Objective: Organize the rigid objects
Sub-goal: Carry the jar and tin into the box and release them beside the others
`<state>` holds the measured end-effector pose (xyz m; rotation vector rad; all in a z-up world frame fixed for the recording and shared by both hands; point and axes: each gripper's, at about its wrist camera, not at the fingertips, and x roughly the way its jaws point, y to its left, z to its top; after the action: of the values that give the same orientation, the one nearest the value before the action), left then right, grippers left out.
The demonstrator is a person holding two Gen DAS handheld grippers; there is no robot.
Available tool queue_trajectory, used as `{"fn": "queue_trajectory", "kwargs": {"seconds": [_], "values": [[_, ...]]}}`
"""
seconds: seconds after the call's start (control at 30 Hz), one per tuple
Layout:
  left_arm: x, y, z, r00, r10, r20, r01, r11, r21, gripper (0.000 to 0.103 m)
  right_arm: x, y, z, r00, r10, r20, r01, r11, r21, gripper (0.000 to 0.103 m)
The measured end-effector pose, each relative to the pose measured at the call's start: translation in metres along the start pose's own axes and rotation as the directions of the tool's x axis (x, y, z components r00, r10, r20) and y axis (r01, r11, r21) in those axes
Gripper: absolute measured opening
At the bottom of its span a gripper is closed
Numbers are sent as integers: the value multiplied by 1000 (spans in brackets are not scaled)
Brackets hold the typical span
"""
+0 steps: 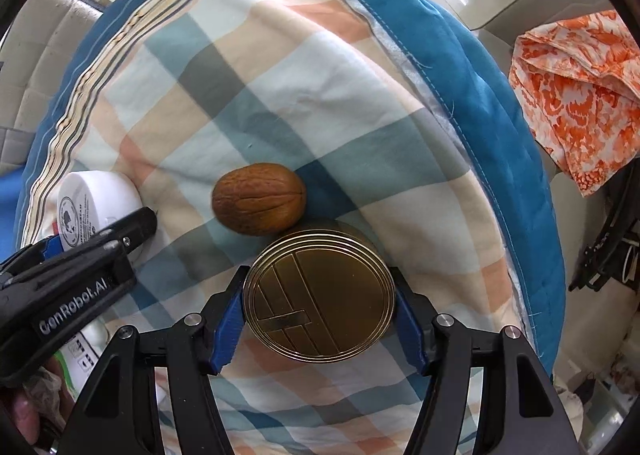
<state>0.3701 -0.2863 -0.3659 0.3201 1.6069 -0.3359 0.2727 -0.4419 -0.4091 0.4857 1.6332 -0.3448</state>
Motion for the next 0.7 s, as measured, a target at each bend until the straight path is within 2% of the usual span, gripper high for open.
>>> {"fn": "queue_trajectory", "kwargs": {"seconds": [0.23,0.43,0.53,0.7], "values": [[-34,16,-52,997,-41,61,43,999,-26,65,-23,10,-27,1000,2,31,1,998,-67,67],[-86,38,-96,986,-76,145,86,995,-60,65,-50,24,-55,998,34,50,-27,992,-122,67],[-112,63,-120,975,-108,197,126,989,-82,65,-76,45,-76,995,57,84,-42,984,-171,67],[-154,104,-153,955,-117,273,155,980,-123,65,-124,99,-120,984,115,137,-74,958,-277,67]]}}
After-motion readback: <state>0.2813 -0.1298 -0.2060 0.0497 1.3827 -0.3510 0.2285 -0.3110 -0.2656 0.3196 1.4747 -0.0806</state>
